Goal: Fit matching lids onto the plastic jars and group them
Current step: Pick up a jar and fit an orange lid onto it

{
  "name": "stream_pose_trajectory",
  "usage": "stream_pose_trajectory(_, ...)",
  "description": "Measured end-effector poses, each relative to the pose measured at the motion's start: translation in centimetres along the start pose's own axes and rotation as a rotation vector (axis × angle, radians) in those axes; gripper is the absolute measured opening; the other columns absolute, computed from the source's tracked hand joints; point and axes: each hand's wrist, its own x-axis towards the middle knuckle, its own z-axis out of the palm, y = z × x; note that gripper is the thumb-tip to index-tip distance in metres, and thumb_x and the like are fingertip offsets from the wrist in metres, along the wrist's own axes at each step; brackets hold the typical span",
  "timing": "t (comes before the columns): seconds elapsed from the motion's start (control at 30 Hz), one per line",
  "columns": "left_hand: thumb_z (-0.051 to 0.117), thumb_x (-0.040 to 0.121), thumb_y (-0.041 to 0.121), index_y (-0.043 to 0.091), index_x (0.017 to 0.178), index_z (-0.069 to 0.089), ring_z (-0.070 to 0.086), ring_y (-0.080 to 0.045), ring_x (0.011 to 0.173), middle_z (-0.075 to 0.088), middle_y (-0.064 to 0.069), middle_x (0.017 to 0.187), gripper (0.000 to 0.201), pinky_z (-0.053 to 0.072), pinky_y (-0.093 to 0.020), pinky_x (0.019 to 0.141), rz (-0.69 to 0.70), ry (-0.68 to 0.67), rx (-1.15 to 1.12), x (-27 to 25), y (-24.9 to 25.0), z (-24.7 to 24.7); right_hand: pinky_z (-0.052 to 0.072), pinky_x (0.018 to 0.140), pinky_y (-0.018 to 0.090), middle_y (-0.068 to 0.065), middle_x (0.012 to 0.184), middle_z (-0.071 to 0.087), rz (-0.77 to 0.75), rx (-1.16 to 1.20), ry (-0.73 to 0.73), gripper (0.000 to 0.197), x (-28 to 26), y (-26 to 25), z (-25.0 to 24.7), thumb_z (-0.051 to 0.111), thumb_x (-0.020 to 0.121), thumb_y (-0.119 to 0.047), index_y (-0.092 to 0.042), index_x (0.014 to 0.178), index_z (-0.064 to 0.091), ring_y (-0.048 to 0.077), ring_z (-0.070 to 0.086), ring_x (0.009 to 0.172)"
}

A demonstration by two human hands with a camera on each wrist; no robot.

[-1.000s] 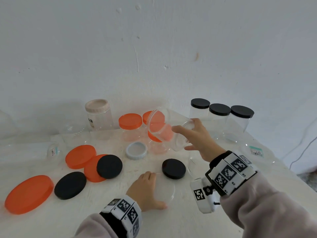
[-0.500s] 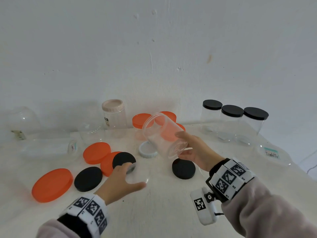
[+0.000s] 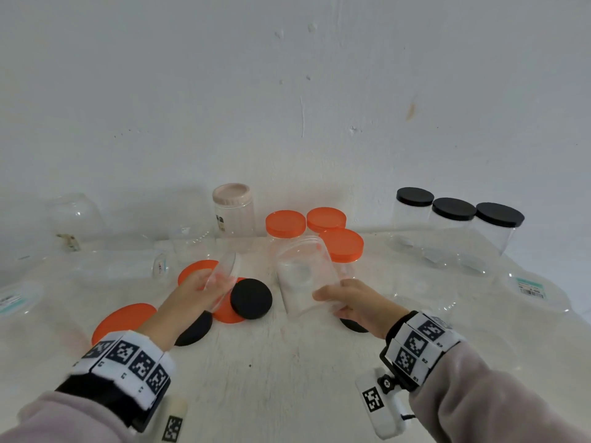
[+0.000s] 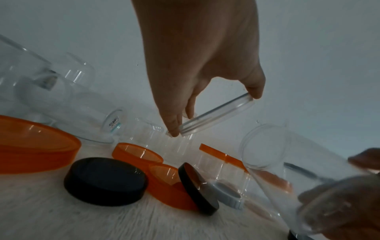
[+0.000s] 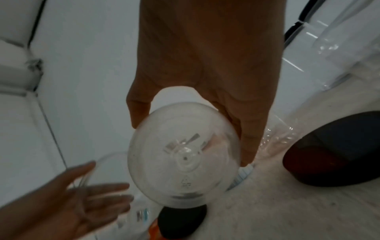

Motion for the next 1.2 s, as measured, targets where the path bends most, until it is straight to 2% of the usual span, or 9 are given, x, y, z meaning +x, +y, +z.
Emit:
stream_pose_trajectory(0.1, 0.056, 0.064, 0.075, 0.045, 0.087, 0.062, 0.059, 0.006, 0.089, 0.066, 0.021, 0.093, 0.037, 0.038, -0.016, 0.072, -0.009, -0.011, -0.03, -0.3, 0.9, -0.2, 0.046, 0.082, 0.034, 0.003, 0.094, 0.045, 0.007, -0.149, 0.012, 0.075, 0.4, 0.4, 0.8, 0.082, 0.043, -0.051, -0.015, 0.098, 0.045, 0.018, 0.045, 0.083)
stream_pose_trajectory(0.2, 0.057, 0.064, 0.077, 0.036, 0.092, 0.058, 0.057, 0.003, 0.095, 0.062, 0.019, 0.099, 0.05, 0.039, -0.015, 0.075, -0.001, -0.012, -0.041, -0.4, 1.5, 0.1, 0.045, 0.094, 0.031, -0.003, 0.109, 0.047, 0.007, -0.287, -0.025, 0.097, 0.6, 0.7, 1.3, 0.08, 0.048, -0.051, -0.015, 0.129, 0.041, 0.015, 0.05, 0.107)
stream_pose_trajectory(0.3, 0.055, 0.058, 0.086, 0.009, 0.125, 0.05, 0.048, -0.027, 0.126, 0.053, -0.01, 0.134, 0.102, 0.038, -0.042, 0.107, 0.009, -0.032, -0.027, -0.2, 1.6, 0.6, 0.041, 0.088, 0.025, -0.001, 0.123, 0.044, -0.037, -0.368, -0.045, 0.104, 0.7, 0.9, 1.8, 0.083, 0.056, -0.048, -0.014, 0.14, 0.032, 0.015, 0.047, 0.115)
stream_pose_trajectory(0.4, 0.057, 0.058, 0.086, -0.008, 0.129, 0.032, 0.035, -0.045, 0.128, 0.034, -0.029, 0.137, 0.121, 0.03, -0.056, 0.108, 0.04, -0.041, -0.017, -0.3, 2.4, 1.4, 0.04, 0.082, 0.019, -0.003, 0.124, 0.042, -0.094, -0.403, -0.026, 0.092, 0.8, 1.3, 1.9, 0.088, 0.06, -0.037, -0.02, 0.132, 0.032, 0.014, 0.044, 0.118)
stream_pose_trajectory(0.63, 0.067, 0.054, 0.077, 0.03, 0.142, 0.034, 0.047, 0.015, 0.101, 0.045, 0.035, 0.117, 0.106, 0.036, -0.016, 0.083, 0.12, -0.068, -0.056, -0.7, 3.5, 3.1, 0.035, 0.095, 0.024, -0.005, 0.142, 0.034, -0.103, -0.518, -0.09, 0.105, 1.0, 2.3, 1.1, 0.09, 0.06, -0.032, -0.019, 0.137, 0.021, 0.011, 0.037, 0.122)
stream_pose_trajectory(0.73, 0.069, 0.059, 0.068, 0.047, 0.117, 0.04, 0.051, 0.03, 0.081, 0.056, 0.047, 0.089, 0.067, 0.041, -0.001, 0.063, 0.149, -0.106, -0.031, -1.1, 4.3, 3.7, 0.034, 0.103, 0.028, -0.004, 0.146, 0.031, -0.089, -0.552, -0.11, 0.106, 1.0, 2.8, 0.7, 0.089, 0.062, -0.031, -0.018, 0.139, 0.018, 0.013, 0.032, 0.129)
stream_pose_trajectory(0.9, 0.073, 0.062, 0.064, 0.034, 0.132, 0.04, 0.054, 0.019, 0.092, 0.057, 0.032, 0.11, 0.083, 0.042, -0.009, 0.068, 0.173, -0.12, -0.02, -1.3, 4.7, 4.4, 0.032, 0.112, 0.036, -0.005, 0.145, 0.031, -0.091, -0.449, -0.145, 0.118, 0.8, 3.3, 0.5, 0.09, 0.061, -0.032, -0.021, 0.147, 0.011, 0.016, 0.033, 0.133)
stream_pose_trajectory(1.03, 0.072, 0.058, 0.072, 0.026, 0.148, 0.025, 0.044, -0.006, 0.125, 0.04, 0.008, 0.146, 0.112, 0.039, -0.028, 0.099, 0.169, -0.13, 0.056, -1.0, 4.7, 4.8, 0.033, 0.109, 0.03, -0.012, 0.142, 0.031, -0.178, -0.33, -0.137, 0.119, 0.6, 2.9, 0.4, 0.09, 0.057, -0.038, -0.037, 0.146, 0.011, 0.01, 0.031, 0.131)
stream_pose_trajectory(1.2, 0.07, 0.061, 0.07, 0.027, 0.147, 0.026, 0.037, 0.012, 0.107, 0.031, 0.013, 0.147, 0.106, 0.032, -0.011, 0.081, 0.278, -0.138, 0.257, -1.3, 5.5, 6.2, 0.038, 0.106, 0.032, -0.011, 0.135, 0.04, -0.234, -0.322, -0.123, 0.111, 0.7, 2.9, 0.7, 0.09, 0.056, -0.039, -0.035, 0.142, 0.02, 0.009, 0.038, 0.127)
